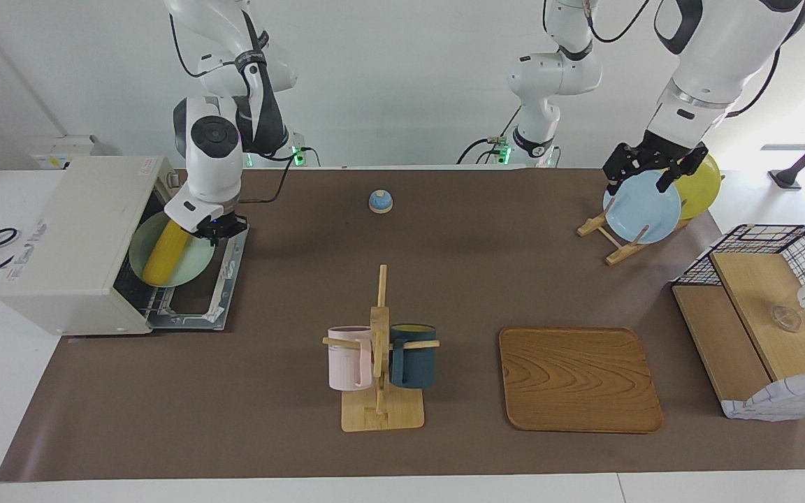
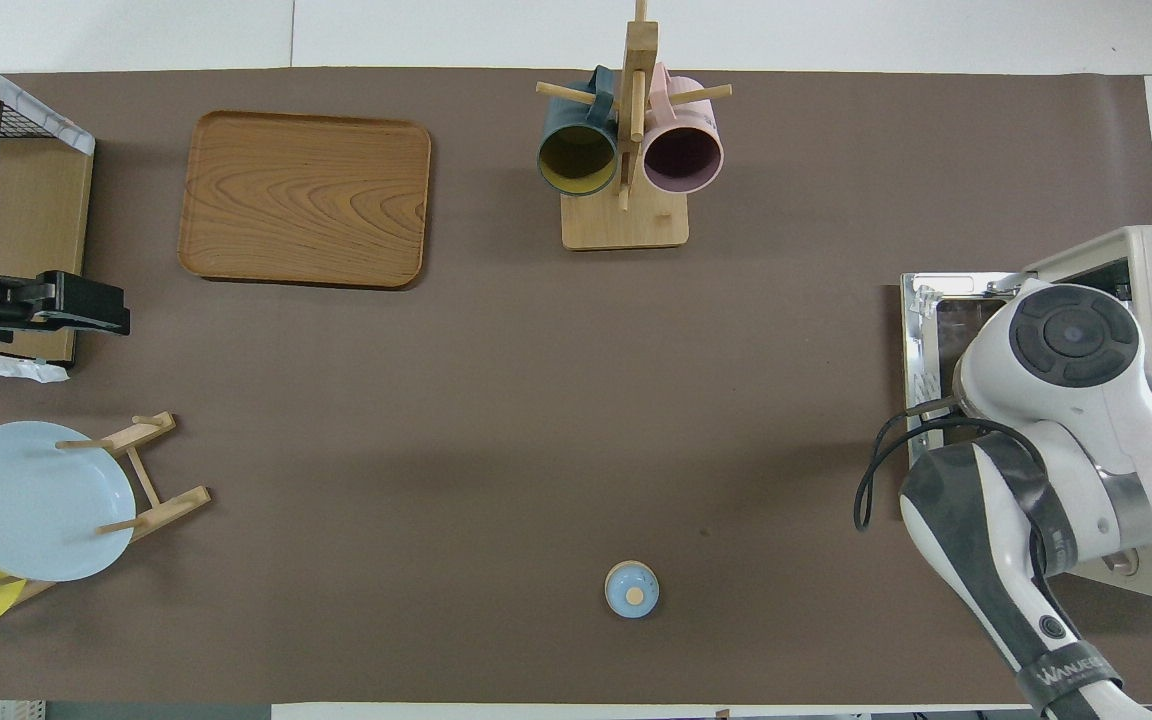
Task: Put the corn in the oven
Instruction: 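Slide the plate into the oven with the right gripper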
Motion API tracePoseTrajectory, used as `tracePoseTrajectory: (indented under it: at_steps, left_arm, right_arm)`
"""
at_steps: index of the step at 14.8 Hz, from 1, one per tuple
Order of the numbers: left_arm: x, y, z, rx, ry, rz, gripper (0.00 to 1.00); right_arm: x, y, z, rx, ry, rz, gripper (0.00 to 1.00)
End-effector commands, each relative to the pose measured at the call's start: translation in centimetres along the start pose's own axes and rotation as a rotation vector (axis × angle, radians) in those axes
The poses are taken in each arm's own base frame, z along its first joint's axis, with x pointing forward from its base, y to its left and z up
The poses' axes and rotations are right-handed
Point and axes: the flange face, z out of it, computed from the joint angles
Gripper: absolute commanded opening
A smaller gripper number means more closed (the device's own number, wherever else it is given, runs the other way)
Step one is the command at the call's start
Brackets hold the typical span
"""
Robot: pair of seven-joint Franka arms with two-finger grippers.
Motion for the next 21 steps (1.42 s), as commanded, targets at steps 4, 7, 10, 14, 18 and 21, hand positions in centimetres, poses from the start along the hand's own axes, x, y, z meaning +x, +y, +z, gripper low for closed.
tracePoseTrajectory:
  at_steps: [4, 7, 10, 14, 18, 21]
  left_arm:
    - [-0.6, -0.1, -0.6, 0.003, 0.005, 0.004, 1.00]
    - [-0.6, -0.3, -0.5, 0.005, -0.001, -0.004, 1.00]
    - [-0.7, -0.7, -0.5, 0.005, -0.005, -0.011, 1.00]
    - [-0.7, -0.6, -0.5, 0.005, -0.005, -0.010, 1.00]
    - [-0.7, -0.6, -0.5, 0.005, -0.007, -0.010, 1.00]
    - [-0.7, -0.6, -0.5, 0.005, -0.005, -0.010, 1.00]
  right_arm:
    - [-1.8, 3.1, 1.0, 0.029, 0.002, -0.044, 0.00]
    - [-2.0, 3.9, 1.4, 0.033, -0.005, -0.037, 0.00]
    - [-2.3, 4.9, 1.8, 0.037, -0.012, -0.026, 0.00]
    - [-2.6, 6.2, 2.8, 0.045, -0.004, -0.027, 0.05]
    - [-2.8, 6.9, 3.1, 0.062, -0.008, -0.005, 0.17]
    - [-2.7, 6.5, 3.0, 0.086, -0.003, 0.003, 0.29]
